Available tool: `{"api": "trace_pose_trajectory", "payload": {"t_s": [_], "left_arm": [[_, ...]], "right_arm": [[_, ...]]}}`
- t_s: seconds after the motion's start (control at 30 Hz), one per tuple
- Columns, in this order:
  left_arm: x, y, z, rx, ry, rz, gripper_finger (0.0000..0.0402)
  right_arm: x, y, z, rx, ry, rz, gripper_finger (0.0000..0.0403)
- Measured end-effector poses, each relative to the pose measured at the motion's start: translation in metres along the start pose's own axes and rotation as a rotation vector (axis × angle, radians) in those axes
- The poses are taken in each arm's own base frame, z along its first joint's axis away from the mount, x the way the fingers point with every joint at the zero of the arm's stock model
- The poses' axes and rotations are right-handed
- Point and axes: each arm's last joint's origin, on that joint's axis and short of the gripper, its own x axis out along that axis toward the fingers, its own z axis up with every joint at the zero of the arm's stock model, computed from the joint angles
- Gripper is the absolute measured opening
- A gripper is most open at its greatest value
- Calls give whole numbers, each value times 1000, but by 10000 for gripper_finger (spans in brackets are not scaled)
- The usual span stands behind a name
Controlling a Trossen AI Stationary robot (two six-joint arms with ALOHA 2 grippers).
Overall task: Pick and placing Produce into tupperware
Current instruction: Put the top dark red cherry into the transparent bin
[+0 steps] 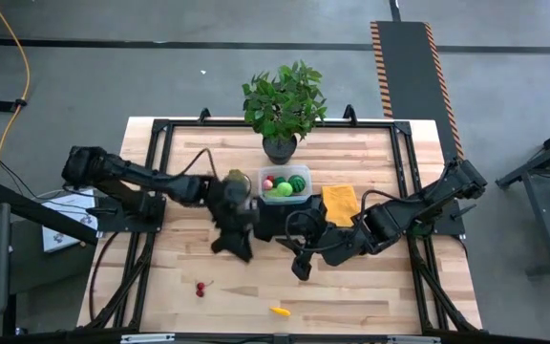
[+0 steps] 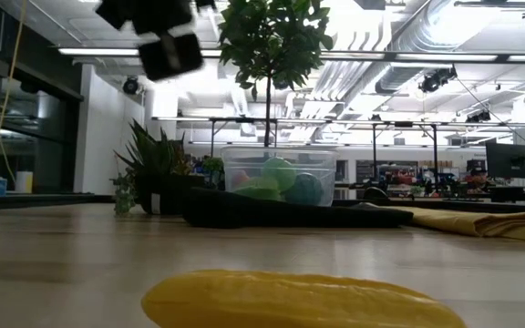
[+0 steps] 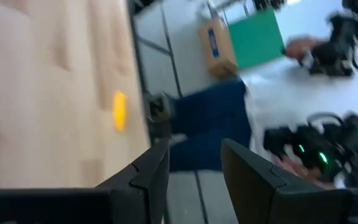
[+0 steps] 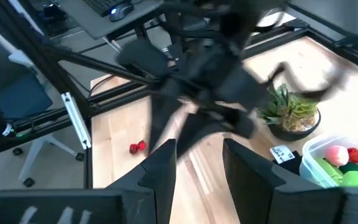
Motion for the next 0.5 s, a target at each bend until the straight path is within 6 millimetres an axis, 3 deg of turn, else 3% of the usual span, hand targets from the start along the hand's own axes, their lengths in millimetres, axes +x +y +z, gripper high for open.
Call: {"api": "trace_pose_trajectory", "payload": {"t_s": [0.5], "left_arm": [[58,-76,-64,-184,286,-158,134]], "right_arm": [[-5,9,-6,-81,84,146,124]]}}
